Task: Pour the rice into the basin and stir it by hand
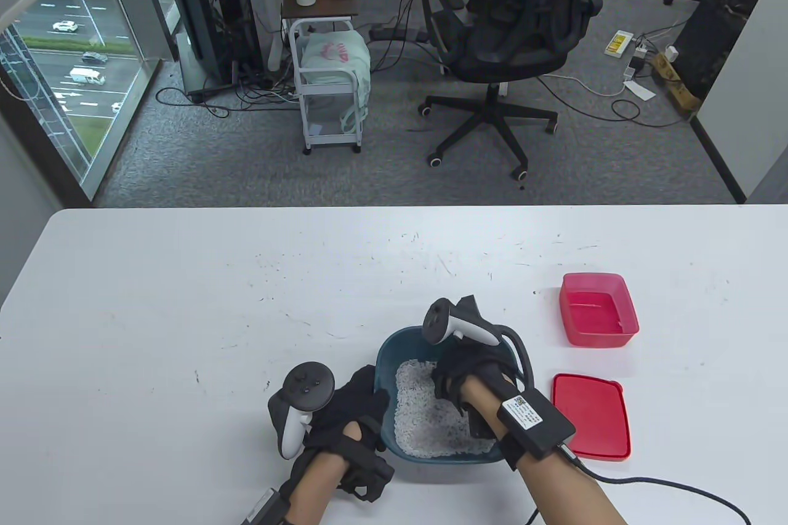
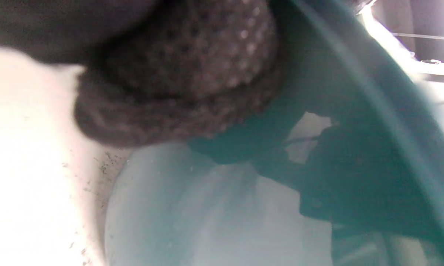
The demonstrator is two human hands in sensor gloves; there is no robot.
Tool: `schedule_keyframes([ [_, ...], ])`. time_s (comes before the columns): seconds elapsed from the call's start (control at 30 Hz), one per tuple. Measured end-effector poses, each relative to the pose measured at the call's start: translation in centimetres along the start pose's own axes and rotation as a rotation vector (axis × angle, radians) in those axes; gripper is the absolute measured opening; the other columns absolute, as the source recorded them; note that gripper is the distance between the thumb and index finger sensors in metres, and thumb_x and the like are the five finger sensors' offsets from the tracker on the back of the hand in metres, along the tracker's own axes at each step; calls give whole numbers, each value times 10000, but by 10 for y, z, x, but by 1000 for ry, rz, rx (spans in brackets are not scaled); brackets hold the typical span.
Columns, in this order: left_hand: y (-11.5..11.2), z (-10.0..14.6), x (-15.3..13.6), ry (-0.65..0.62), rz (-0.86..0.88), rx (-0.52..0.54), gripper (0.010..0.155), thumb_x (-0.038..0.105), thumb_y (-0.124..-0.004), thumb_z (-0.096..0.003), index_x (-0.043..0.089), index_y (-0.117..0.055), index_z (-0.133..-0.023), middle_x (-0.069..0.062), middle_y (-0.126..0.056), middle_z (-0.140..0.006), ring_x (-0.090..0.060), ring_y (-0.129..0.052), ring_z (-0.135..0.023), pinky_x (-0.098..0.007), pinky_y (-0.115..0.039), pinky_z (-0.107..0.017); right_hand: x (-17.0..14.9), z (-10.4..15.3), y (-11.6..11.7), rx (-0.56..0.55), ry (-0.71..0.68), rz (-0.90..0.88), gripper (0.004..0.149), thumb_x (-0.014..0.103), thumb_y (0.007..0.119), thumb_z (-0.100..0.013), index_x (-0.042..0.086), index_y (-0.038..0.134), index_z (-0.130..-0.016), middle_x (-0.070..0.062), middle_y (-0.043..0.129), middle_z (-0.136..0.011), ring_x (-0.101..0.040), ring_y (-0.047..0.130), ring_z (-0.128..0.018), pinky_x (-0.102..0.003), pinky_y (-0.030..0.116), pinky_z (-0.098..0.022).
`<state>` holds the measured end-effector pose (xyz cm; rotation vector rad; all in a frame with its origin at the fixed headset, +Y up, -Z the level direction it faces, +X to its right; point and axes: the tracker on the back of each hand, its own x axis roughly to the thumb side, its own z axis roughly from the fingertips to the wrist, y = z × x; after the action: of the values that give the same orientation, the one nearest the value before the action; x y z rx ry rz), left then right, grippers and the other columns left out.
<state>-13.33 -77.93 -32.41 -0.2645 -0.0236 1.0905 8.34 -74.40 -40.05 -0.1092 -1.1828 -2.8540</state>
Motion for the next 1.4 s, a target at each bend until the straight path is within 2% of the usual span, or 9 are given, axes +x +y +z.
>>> schedule_keyframes([
  [0.2,0,0,0,9,8,0,650,306,-795,-483,-16,-623,-1021,-312,-824,-900,-166,-1089,-54,-254,-968,29,13,5,24,212,-12,98,645,413,773,-344,-128,941,-653,-323,1089,-479,-488,1075,-273,-564,870,-162],
  [0.3,0,0,0,11,11,1,650,308,-795,-484,-14,-623,-1021,-312,-823,-900,-164,-1088,-54,-252,-968,29,23,4,31,290,-139,58,645,416,780,-329,-140,964,-597,-318,1109,-421,-485,1078,-223,-563,866,-136],
  [0.4,-1,0,0,12,10,2,650,309,-794,-485,-14,-621,-1022,-312,-824,-901,-165,-1088,-54,-252,-967,29,32,4,30,332,-354,-67,644,416,777,-330,-113,953,-653,-321,1088,-487,-503,1062,-303,-578,857,-194],
  [0.47,0,0,0,9,8,-1,652,311,-795,-485,-11,-619,-1023,-312,-821,-903,-167,-1088,-56,-253,-967,26,35,3,27,382,-496,-211,643,408,779,-331,-77,921,-728,-301,1052,-619,-519,1037,-459,-603,848,-301],
  [0.6,0,-2,0,-9,4,-40,662,310,-791,-488,-20,-601,-1030,-321,-803,-913,-171,-1091,-70,-258,-969,17,36,-2,19,415,-600,-399,656,385,779,-340,-27,781,-851,-272,883,-845,-514,879,-711,-655,724,-474],
  [0.8,0,-2,2,-30,-24,-40,666,307,-792,-487,-26,-598,-1029,-324,-803,-911,-165,-1092,-71,-259,-968,16,25,-13,-1,189,-464,-436,663,390,727,-388,94,541,-953,-174,600,-999,-433,596,-893,-659,562,-576],
  [1.07,0,-1,1,-7,-13,-17,656,310,-794,-483,-19,-616,-1022,-317,-819,-901,-162,-1095,-62,-257,-971,23,10,-4,-10,-38,-73,-86,645,389,729,-389,14,703,-913,-268,834,-872,-494,857,-726,-634,716,-480],
  [1.2,0,-1,1,5,-1,-14,652,307,-795,-483,-16,-619,-1021,-317,-823,-899,-167,-1096,-61,-258,-973,24,9,-1,2,43,26,96,643,398,737,-376,-48,797,-836,-304,940,-739,-498,956,-562,-574,806,-362],
  [1.4,-1,0,1,11,6,-6,650,307,-795,-483,-19,-624,-1019,-315,-826,-897,-166,-1095,-57,-255,-974,26,16,2,27,234,-20,143,641,413,777,-330,-132,960,-616,-309,1109,-431,-478,1076,-239,-554,870,-143],
])
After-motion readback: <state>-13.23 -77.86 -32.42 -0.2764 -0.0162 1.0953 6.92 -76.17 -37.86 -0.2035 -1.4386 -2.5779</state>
